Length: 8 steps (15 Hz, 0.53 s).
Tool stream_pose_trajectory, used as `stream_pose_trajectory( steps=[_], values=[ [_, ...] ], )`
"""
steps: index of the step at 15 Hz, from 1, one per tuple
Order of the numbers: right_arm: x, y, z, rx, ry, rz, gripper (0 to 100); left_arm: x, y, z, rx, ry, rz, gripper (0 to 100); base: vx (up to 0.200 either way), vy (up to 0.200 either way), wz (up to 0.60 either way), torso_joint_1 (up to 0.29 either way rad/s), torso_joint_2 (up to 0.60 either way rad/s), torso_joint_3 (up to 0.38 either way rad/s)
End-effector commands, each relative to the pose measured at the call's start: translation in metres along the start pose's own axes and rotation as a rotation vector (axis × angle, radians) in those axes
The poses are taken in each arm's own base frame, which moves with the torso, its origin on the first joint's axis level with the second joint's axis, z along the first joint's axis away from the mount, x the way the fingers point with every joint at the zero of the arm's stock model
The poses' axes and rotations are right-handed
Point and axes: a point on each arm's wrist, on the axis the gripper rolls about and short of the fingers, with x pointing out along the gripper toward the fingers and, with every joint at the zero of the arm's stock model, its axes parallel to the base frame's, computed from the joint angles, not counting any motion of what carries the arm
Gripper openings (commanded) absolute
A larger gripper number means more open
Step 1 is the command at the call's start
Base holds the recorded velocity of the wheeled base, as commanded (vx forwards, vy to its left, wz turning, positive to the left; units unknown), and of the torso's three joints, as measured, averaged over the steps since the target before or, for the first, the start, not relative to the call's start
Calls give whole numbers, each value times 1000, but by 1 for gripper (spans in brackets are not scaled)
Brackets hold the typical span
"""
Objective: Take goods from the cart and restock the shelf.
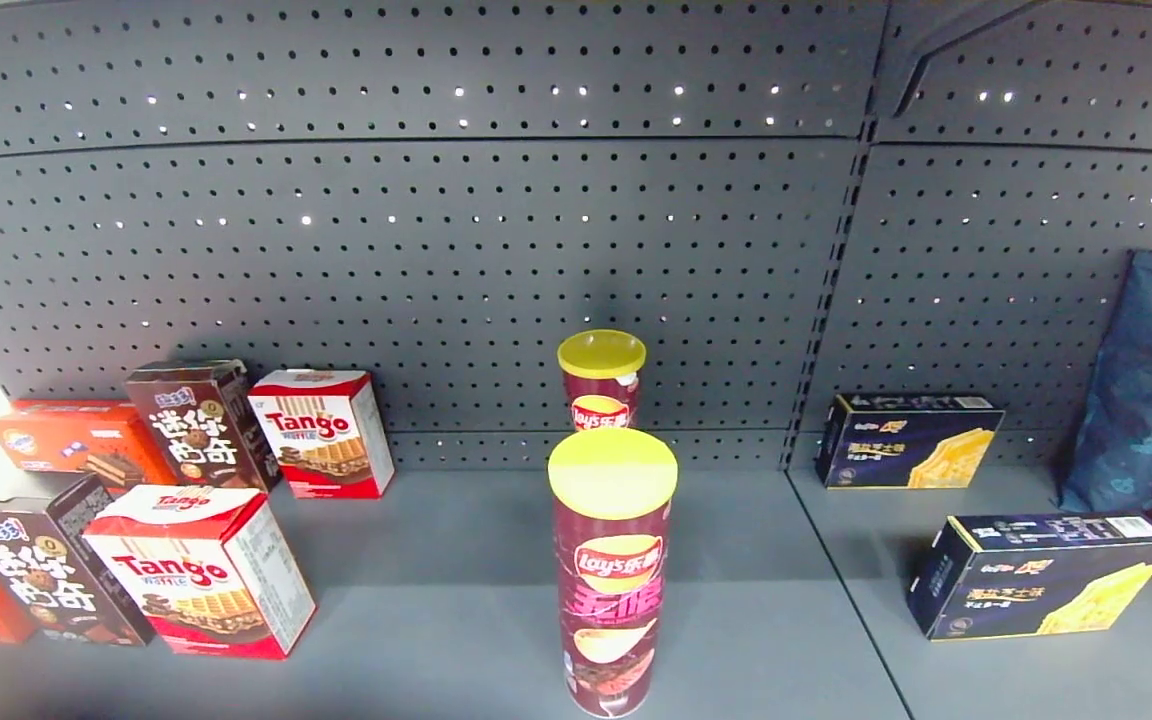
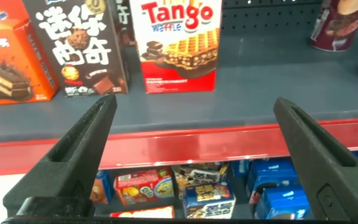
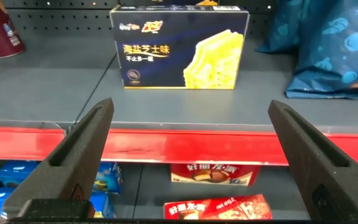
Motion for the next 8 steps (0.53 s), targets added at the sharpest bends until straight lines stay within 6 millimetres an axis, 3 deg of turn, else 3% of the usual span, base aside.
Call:
stream_pose_trajectory(
  steps=[1, 8],
  values=[
    [0, 0, 0, 0, 1, 0, 100, 0, 0, 0, 0, -1, 3, 100, 0, 200, 0, 7, 7, 7],
    [0, 0, 0, 0, 1, 0, 100, 0, 0, 0, 3, -1, 3, 100, 0, 0, 0, 0, 0, 0]
  ],
)
